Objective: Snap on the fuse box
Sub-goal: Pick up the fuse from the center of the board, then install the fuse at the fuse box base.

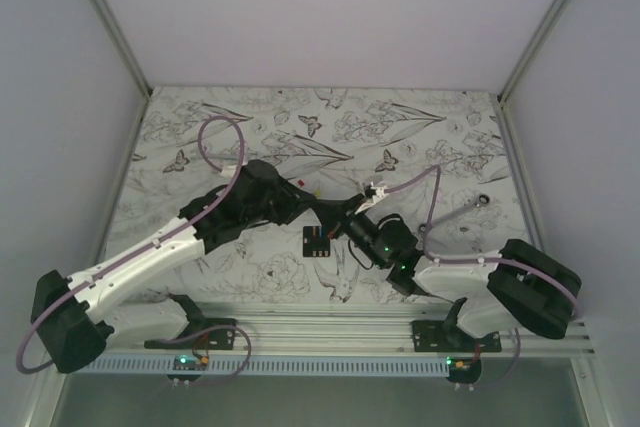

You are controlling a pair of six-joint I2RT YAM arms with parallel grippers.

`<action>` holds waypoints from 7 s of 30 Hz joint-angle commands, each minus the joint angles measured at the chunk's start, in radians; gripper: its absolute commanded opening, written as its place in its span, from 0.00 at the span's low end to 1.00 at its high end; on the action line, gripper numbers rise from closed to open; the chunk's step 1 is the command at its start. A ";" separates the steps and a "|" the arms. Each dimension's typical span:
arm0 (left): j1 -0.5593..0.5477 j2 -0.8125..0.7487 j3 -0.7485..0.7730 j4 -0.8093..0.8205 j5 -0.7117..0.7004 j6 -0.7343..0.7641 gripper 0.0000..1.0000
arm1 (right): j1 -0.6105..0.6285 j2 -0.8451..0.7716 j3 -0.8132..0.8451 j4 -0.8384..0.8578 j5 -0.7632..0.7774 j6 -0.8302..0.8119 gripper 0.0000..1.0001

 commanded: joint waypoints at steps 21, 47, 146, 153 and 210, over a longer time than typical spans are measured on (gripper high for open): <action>0.047 0.190 -0.153 -0.138 0.079 0.358 0.40 | -0.273 -0.159 0.246 -1.106 -0.244 -0.020 0.00; -0.022 0.505 -0.076 -0.053 0.156 0.330 0.24 | -0.308 0.069 0.461 -1.330 -0.437 -0.106 0.00; 0.325 0.000 -0.235 -0.291 -0.026 0.787 1.00 | -0.256 0.511 0.941 -1.813 -0.348 -0.237 0.00; 0.325 0.000 -0.238 -0.290 -0.026 0.783 1.00 | -0.269 0.501 0.937 -1.825 -0.287 -0.242 0.00; 0.325 0.004 -0.239 -0.289 -0.012 0.774 1.00 | -0.274 0.537 0.918 -1.789 -0.297 -0.065 0.00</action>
